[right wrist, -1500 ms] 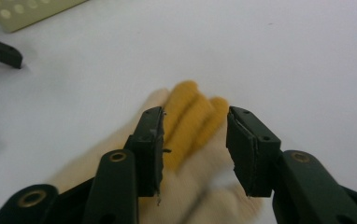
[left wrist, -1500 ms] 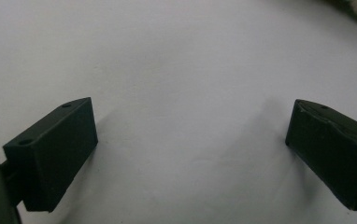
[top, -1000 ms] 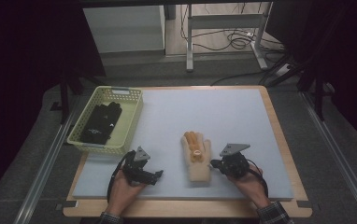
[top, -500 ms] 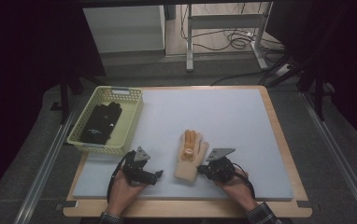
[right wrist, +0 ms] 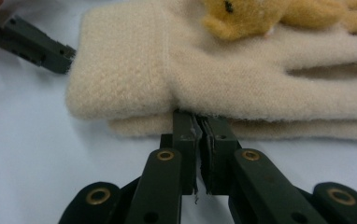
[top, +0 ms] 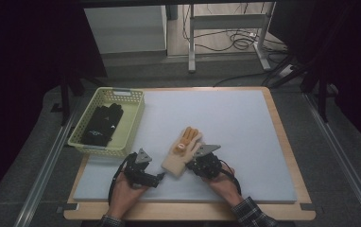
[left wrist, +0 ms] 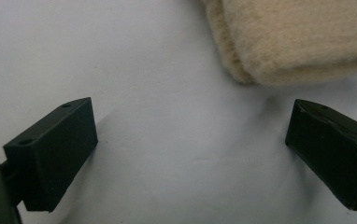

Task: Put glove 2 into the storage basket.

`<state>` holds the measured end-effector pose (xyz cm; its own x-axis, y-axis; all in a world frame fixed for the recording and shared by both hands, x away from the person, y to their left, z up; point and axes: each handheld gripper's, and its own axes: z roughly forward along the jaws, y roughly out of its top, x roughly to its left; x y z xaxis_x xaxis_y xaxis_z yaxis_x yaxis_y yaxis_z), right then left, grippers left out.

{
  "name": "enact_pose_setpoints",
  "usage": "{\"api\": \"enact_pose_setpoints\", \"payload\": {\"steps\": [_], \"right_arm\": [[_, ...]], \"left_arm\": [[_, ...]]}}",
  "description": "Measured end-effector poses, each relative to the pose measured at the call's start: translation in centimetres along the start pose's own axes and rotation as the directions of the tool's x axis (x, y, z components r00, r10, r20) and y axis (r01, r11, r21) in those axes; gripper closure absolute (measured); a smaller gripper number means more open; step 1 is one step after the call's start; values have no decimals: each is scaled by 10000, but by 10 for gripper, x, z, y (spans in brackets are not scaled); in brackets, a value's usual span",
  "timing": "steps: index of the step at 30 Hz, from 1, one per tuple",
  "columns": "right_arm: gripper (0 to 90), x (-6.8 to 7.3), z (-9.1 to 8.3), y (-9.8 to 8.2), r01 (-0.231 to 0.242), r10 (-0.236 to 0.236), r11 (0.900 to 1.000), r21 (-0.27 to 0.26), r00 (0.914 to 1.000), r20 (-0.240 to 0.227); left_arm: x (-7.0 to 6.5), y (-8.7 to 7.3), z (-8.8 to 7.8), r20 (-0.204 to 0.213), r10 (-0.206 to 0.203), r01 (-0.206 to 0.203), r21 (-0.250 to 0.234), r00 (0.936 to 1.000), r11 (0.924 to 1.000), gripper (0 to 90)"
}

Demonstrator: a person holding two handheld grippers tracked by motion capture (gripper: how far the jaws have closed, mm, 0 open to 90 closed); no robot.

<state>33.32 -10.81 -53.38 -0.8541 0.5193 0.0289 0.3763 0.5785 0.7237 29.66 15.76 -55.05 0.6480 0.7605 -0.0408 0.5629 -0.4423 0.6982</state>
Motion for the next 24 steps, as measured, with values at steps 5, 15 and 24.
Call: {"api": "enact_pose_setpoints", "payload": {"steps": [5, 15, 24], "right_arm": [[802, -3, -10, -1, 84, -85, 9999, 123, 9999, 80], [634, -37, -47, -15, -488, 513, 9984, -287, 9944, 927], [407, -62, -66, -36, -853, 865, 9963, -141, 9827, 1640]], "left_arm": [[0, 0, 0, -2, 10, -10, 8, 10000, 10000, 24], [0, 0, 0, -17, 32, -32, 35, 10000, 10000, 22], [1, 0, 0, 35, -36, 36, 61, 10000, 10000, 24]]}}
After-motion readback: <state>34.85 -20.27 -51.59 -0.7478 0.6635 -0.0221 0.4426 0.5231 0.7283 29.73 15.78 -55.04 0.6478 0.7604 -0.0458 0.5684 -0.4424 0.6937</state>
